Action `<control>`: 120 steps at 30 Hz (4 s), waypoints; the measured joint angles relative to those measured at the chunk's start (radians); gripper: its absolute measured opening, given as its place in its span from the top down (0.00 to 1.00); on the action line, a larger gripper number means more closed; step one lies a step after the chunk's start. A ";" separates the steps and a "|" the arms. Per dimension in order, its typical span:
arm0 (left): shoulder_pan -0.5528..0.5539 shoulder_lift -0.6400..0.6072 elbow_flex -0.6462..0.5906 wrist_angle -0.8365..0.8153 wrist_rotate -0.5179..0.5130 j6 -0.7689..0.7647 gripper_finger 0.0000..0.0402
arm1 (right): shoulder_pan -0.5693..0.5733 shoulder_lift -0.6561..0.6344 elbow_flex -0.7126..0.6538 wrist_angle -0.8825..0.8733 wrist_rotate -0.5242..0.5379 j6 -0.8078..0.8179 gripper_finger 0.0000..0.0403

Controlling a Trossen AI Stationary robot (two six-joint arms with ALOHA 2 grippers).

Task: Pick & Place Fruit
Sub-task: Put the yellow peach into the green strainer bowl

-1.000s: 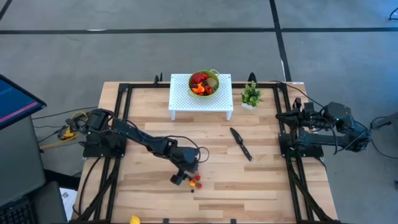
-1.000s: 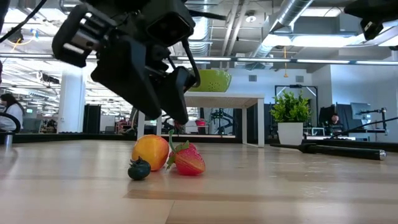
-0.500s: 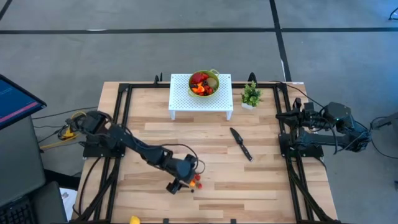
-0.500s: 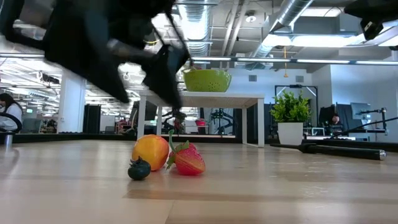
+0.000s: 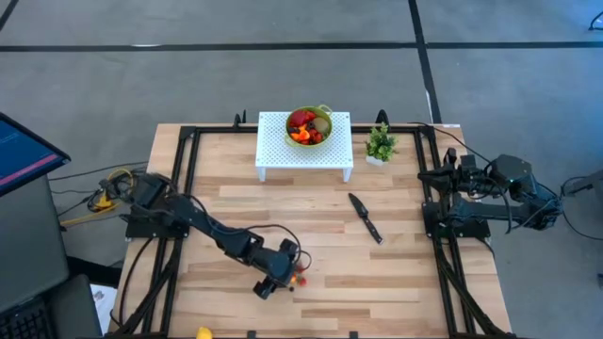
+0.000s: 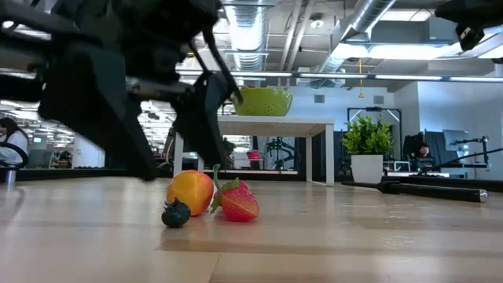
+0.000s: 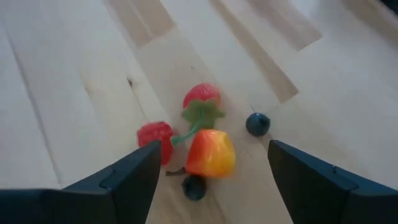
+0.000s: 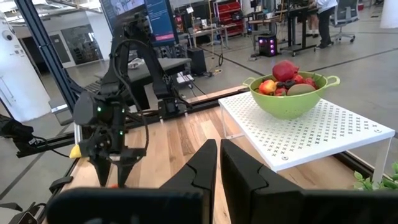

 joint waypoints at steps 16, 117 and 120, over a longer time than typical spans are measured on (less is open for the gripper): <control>0.000 0.070 0.001 0.038 0.002 -0.022 0.31 | 0.000 0.000 0.000 0.000 0.000 0.000 0.96; 0.873 -0.241 -0.003 0.525 -0.043 -0.033 0.65 | 0.000 0.000 0.000 0.000 0.000 0.000 0.96; 0.872 -0.241 -0.003 0.525 -0.042 -0.009 0.60 | 0.000 0.000 0.000 0.000 0.000 0.000 0.96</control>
